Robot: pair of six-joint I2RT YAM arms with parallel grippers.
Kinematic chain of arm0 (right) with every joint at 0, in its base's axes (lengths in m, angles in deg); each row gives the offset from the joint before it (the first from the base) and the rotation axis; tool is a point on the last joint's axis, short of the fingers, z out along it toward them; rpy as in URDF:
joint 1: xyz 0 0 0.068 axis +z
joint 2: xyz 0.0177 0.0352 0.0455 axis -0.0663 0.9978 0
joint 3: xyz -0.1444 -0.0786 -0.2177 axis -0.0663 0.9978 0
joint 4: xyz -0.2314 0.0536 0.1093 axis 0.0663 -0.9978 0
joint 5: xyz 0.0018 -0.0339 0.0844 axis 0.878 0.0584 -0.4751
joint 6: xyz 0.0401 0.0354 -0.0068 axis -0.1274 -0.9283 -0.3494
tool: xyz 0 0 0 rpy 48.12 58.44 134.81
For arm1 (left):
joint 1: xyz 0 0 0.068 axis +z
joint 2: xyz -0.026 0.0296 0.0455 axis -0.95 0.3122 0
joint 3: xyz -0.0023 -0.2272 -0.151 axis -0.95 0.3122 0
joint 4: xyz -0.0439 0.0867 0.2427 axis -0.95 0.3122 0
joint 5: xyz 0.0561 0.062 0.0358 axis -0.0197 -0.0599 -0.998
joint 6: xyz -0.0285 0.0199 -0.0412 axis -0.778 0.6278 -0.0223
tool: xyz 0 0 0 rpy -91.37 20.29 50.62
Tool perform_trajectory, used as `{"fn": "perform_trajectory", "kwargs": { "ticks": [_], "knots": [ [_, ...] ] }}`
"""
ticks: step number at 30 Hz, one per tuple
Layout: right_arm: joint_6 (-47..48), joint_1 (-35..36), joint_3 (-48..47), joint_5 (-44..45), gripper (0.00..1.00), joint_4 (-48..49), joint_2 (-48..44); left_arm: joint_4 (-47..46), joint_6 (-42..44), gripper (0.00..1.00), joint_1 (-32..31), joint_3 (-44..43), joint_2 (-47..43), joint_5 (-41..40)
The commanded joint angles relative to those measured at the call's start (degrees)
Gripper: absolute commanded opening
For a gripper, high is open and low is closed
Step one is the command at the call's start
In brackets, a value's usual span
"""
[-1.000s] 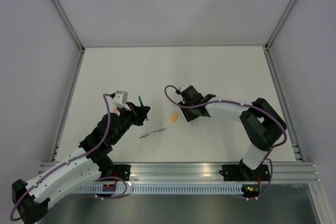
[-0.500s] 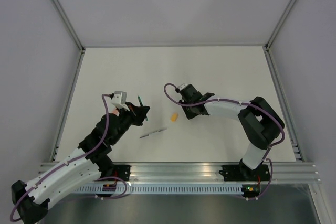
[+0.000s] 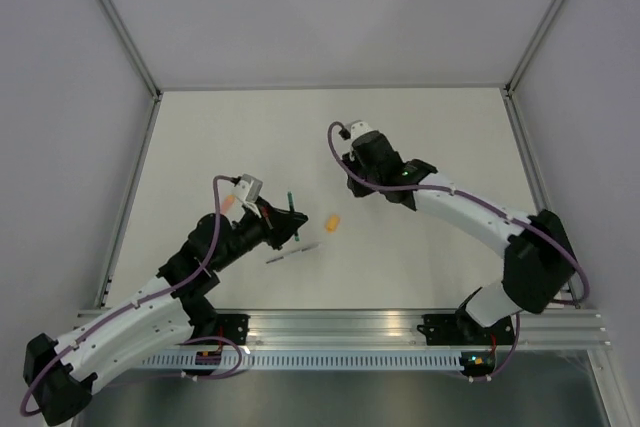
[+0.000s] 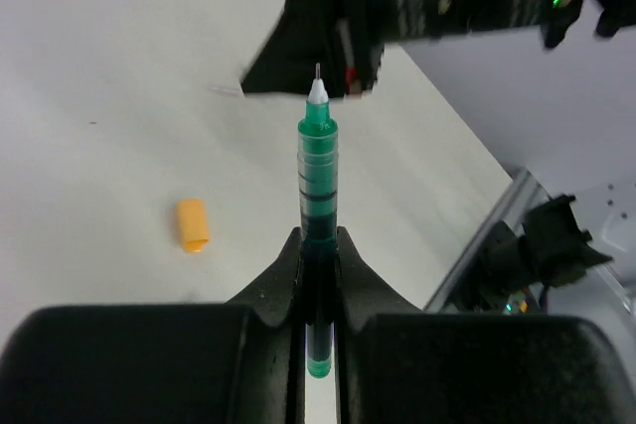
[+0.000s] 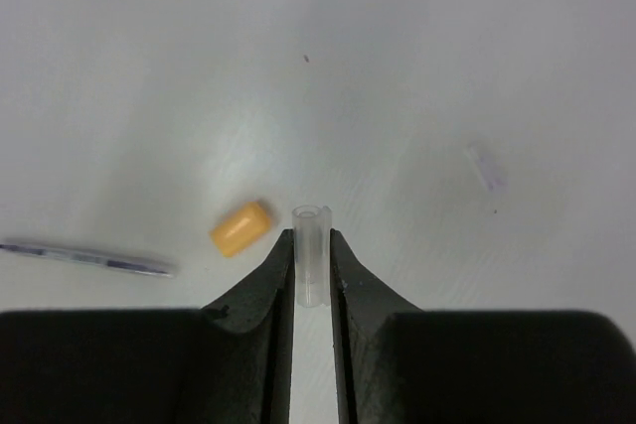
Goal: Insert the pens into the pen caps
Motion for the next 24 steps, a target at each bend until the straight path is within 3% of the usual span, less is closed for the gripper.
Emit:
{"fn": "perform_trajectory", "kwargs": {
  "ticks": [1, 4, 8, 18, 24],
  "knots": [
    [-2.16, 0.01, -2.75, -3.38, 0.0, 7.33, -13.65, -9.52, 0.76, 0.02, -0.12, 0.83, 2.32, 16.37],
    [-3.39, 1.14, 1.99, -11.2, 0.0, 19.59, -22.33, -16.9, -1.43, 0.02, -0.12, 1.97, 4.08, 28.14],
    [-5.5, 4.39, 6.31, -16.75, 0.0, 33.78, -28.69, -24.2, -3.99, 0.02, -0.21, 3.9, 4.96, 33.17],
    [-14.46, 11.25, 14.14, -21.15, 0.0, 57.25, -30.9, -28.78, -5.66, 0.02, -0.12, 5.22, 5.05, 35.47],
    [-16.4, 13.01, 18.53, -20.36, 0.0, 63.4, -31.16, -27.21, -5.31, 0.02, -0.21, 5.49, 3.47, 33.63]
  ]
}}
